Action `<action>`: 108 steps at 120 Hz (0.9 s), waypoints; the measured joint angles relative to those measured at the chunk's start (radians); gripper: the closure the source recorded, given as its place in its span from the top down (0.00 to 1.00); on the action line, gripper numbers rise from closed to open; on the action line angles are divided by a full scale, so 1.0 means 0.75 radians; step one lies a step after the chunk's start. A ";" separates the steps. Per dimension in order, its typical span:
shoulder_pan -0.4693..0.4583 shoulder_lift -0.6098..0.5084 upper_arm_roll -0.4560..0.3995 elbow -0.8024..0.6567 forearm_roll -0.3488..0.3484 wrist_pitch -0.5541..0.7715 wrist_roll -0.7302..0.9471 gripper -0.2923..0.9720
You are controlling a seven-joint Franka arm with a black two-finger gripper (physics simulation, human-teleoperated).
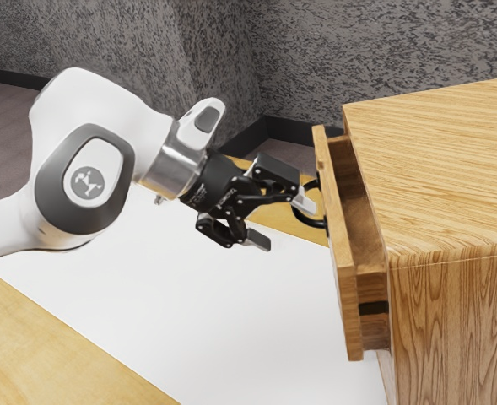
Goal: Pull the drawer handle with one arm to open the drawer
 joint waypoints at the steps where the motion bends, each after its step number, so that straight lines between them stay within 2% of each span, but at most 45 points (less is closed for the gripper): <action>1: 0.012 -0.005 -0.011 -0.005 0.001 0.000 -0.001 0.77; 9: 0.080 -0.051 -0.066 -0.046 0.007 -0.003 -0.005 0.77; 30: 0.131 -0.126 -0.093 -0.120 0.022 -0.008 -0.015 0.77; 48: 0.243 -0.213 -0.177 -0.198 0.020 -0.009 -0.023 0.77; 108: 0.377 -0.431 -0.220 -0.354 0.033 -0.045 -0.041 0.77</action>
